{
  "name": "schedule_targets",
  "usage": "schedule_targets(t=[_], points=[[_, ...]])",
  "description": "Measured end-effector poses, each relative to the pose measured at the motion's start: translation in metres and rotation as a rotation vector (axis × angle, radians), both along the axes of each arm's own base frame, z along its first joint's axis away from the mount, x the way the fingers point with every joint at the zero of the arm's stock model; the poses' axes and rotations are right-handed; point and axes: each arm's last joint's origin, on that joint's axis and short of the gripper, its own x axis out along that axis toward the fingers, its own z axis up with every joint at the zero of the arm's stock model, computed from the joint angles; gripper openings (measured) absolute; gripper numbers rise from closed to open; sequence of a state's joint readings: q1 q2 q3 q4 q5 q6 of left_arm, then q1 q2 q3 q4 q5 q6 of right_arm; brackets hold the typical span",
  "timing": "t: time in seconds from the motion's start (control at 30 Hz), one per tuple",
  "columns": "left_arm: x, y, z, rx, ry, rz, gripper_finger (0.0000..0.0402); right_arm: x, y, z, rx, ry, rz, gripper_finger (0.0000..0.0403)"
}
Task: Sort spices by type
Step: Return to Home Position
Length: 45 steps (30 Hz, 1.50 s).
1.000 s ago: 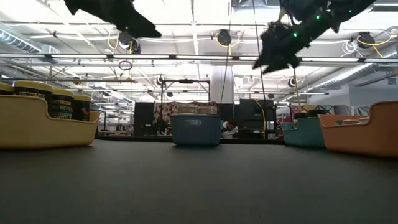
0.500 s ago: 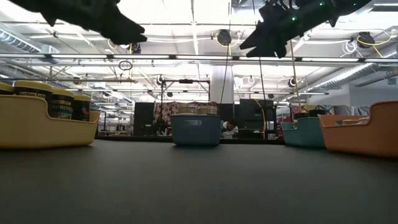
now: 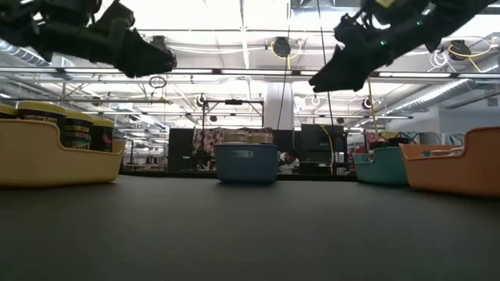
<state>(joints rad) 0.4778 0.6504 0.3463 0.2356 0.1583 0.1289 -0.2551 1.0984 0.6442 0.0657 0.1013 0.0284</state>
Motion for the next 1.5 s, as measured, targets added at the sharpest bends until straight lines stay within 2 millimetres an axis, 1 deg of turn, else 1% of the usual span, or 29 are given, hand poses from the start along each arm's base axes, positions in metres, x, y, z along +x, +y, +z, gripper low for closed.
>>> schedule_targets(t=[0.13, 0.23, 0.33, 0.43, 0.53, 0.73, 0.9, 0.97, 1.17, 1.27, 1.33, 1.5], points=[[-0.004, -0.002, -0.013, 0.007, -0.026, 0.004, 0.0319, -0.008, 0.003, -0.014, -0.014, -0.042, 0.031, 0.0237], [-0.006, -0.002, -0.019, 0.013, -0.048, 0.011, 0.0319, -0.016, 0.003, -0.026, -0.027, -0.139, 0.08, 0.0231], [-0.007, 0.001, -0.021, 0.009, -0.043, 0.03, 0.0319, -0.027, 0.001, -0.036, -0.023, -0.236, 0.074, 0.0225], [-0.009, 0.003, -0.022, 0.002, -0.044, 0.033, 0.0319, -0.038, -0.002, -0.044, 0.009, -0.281, 0.04, 0.0219], [-0.01, 0.004, -0.021, 0.005, -0.05, 0.025, 0.0319, -0.046, -0.003, -0.048, 0.024, -0.294, 0.018, 0.0214], [-0.012, 0.004, -0.022, -0.008, -0.047, 0.009, 0.0319, -0.056, -0.003, -0.051, 0.015, -0.289, -0.005, 0.021], [-0.012, 0.003, -0.025, -0.056, -0.035, -0.007, 0.0319, -0.066, -0.002, -0.061, 0.033, -0.293, -0.023, 0.021], [-0.012, 0.003, -0.028, -0.066, -0.054, -0.007, 0.0319, -0.069, -0.001, -0.065, 0.051, -0.296, -0.028, 0.021], [-0.021, -0.002, -0.044, -0.118, -0.139, -0.001, 0.0319, -0.075, 0.002, -0.075, 0.074, -0.315, -0.035, 0.021], [-0.024, -0.004, -0.047, -0.128, -0.177, -0.001, 0.0319, -0.081, 0.004, -0.087, 0.071, -0.326, -0.034, 0.021], [-0.027, -0.005, -0.046, -0.129, -0.191, -0.001, 0.0319, -0.087, 0.006, -0.094, 0.07, -0.365, -0.034, 0.021], [-0.033, -0.008, -0.048, -0.161, -0.175, 0.048, 0.0319, -0.088, 0.007, -0.092, 0.084, -0.398, -0.023, 0.021]])
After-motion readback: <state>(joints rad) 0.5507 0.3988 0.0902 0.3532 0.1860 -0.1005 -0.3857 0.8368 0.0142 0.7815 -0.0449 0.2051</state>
